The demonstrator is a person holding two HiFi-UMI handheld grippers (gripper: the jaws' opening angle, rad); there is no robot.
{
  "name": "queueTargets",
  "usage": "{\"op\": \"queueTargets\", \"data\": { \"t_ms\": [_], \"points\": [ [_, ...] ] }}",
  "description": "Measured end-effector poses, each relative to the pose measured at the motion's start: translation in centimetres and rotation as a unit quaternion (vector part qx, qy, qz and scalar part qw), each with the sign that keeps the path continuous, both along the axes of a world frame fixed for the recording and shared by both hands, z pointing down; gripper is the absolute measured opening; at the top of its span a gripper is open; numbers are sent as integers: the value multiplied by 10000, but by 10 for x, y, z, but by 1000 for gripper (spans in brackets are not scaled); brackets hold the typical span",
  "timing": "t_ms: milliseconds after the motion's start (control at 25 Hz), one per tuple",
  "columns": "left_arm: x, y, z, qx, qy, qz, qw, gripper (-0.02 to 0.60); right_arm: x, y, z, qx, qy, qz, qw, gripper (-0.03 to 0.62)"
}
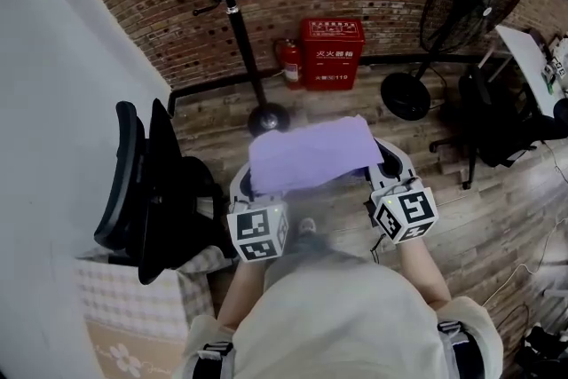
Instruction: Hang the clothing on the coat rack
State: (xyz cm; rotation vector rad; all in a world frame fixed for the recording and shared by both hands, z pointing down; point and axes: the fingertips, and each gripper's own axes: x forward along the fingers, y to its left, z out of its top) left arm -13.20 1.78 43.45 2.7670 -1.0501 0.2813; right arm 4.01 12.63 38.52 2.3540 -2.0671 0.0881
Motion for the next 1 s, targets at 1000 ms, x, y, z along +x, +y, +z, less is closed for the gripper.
{"op": "queueTargets", "data": {
  "t_ms": [1000],
  "points": [
    [70,-143,-3,86,-32,222,9997,106,68,-136,-2,99,128,241,9996,17]
  ]
}}
